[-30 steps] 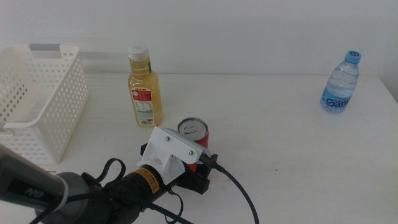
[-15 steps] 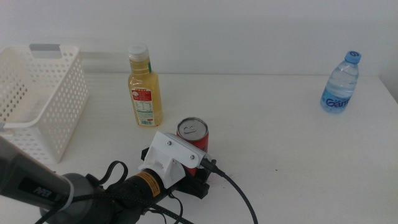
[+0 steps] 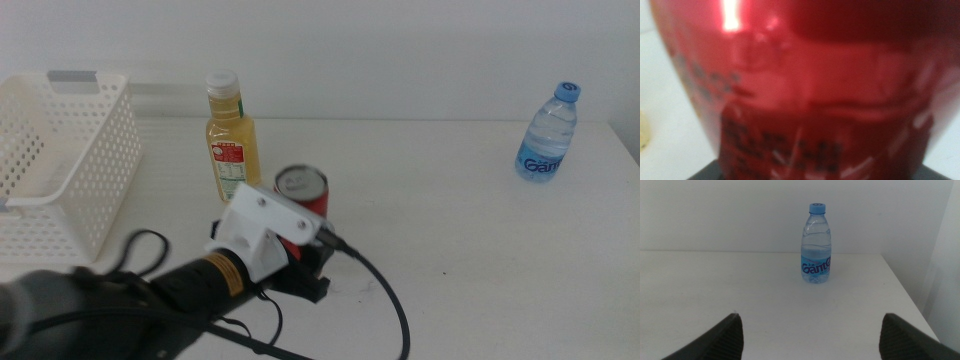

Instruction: Use arms to grab the bottles and put them into the dustbin to the left of the table.

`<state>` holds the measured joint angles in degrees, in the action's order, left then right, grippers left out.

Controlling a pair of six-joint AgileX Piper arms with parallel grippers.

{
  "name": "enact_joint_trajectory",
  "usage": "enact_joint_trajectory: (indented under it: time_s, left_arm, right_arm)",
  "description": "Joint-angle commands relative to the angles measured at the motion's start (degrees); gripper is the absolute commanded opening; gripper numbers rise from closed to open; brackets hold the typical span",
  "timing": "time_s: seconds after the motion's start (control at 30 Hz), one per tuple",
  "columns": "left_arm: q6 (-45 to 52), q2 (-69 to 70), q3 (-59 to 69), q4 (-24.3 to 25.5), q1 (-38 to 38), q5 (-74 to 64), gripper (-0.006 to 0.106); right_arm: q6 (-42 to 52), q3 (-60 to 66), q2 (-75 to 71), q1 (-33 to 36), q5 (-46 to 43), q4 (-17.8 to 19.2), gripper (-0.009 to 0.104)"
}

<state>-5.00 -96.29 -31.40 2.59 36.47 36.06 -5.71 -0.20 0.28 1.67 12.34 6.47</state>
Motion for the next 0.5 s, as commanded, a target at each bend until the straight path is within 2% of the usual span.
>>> enact_joint_trajectory:
  time_s: [0.0,0.13,0.2,0.33,0.47]
  left_arm:
    - [-3.3,6.7,-0.2,-0.1,0.2,-4.8,0.006]
    - [-17.4,17.5,-1.4,1.4,0.2,-25.6,0.006]
    - [-19.3,22.2,-3.6,2.9,0.2,-38.3,0.006]
    - [-18.6,27.9,-13.3,3.2,-0.2,-64.9,0.006]
    - [-9.4,27.5,-26.3,3.1,-4.0,-86.4,0.006]
  right_arm:
    - [0.1,0.2,-0.3,-0.4,-0.7,0.6,0.088]
    - [0.1,0.2,-0.3,-0.4,-0.7,0.6,0.088]
    - [0.1,0.2,-0.3,-0.4,-0.7,0.6,0.088]
    - [0.1,0.2,-0.3,-0.4,-0.7,0.6,0.088]
    - [0.1,0.2,-0.3,-0.4,-0.7,0.6,0.088]
